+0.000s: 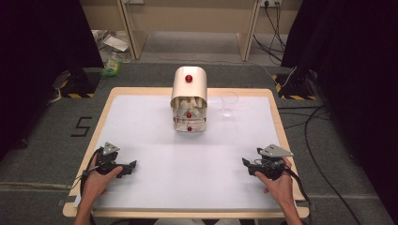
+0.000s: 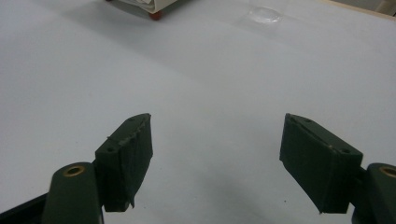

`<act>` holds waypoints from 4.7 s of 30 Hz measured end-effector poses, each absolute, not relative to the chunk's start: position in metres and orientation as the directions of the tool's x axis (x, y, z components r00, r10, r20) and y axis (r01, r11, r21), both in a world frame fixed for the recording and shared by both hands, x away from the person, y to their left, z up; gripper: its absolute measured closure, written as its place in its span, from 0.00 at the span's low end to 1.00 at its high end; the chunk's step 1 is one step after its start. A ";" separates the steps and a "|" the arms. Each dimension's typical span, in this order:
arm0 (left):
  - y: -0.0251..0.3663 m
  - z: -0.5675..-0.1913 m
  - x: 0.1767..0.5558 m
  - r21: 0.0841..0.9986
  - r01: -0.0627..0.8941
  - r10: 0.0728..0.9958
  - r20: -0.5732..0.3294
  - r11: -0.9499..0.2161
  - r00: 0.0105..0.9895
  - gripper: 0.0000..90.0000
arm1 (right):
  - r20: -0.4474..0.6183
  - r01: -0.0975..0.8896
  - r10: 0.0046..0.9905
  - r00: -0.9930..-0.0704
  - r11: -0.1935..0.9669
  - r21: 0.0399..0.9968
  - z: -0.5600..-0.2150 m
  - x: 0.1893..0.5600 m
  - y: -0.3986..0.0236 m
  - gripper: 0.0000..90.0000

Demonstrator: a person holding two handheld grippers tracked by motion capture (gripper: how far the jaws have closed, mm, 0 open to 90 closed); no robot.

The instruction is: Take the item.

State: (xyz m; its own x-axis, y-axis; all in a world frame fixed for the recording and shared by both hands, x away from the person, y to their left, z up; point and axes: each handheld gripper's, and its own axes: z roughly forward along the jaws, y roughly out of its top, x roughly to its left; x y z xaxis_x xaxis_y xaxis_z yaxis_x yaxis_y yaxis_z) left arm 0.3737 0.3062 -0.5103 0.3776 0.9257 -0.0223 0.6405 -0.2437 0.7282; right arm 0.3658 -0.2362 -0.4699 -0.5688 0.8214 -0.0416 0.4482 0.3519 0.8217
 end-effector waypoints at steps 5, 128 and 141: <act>0.306 -0.510 0.374 0.728 0.641 0.926 -0.022 -0.244 0.377 0.00 | -0.031 0.435 0.812 -0.583 0.344 0.832 -0.467 0.364 -0.230 0.31; 0.306 -0.510 0.374 0.727 0.640 0.925 -0.018 -0.248 0.379 0.00 | -0.170 0.092 0.498 -0.850 0.459 0.884 -0.385 0.434 -0.071 0.67; 0.306 -0.510 0.374 0.727 0.640 0.925 -0.018 -0.248 0.379 0.00 | -0.190 0.076 0.485 -0.854 0.477 0.875 -0.389 0.420 -0.071 0.70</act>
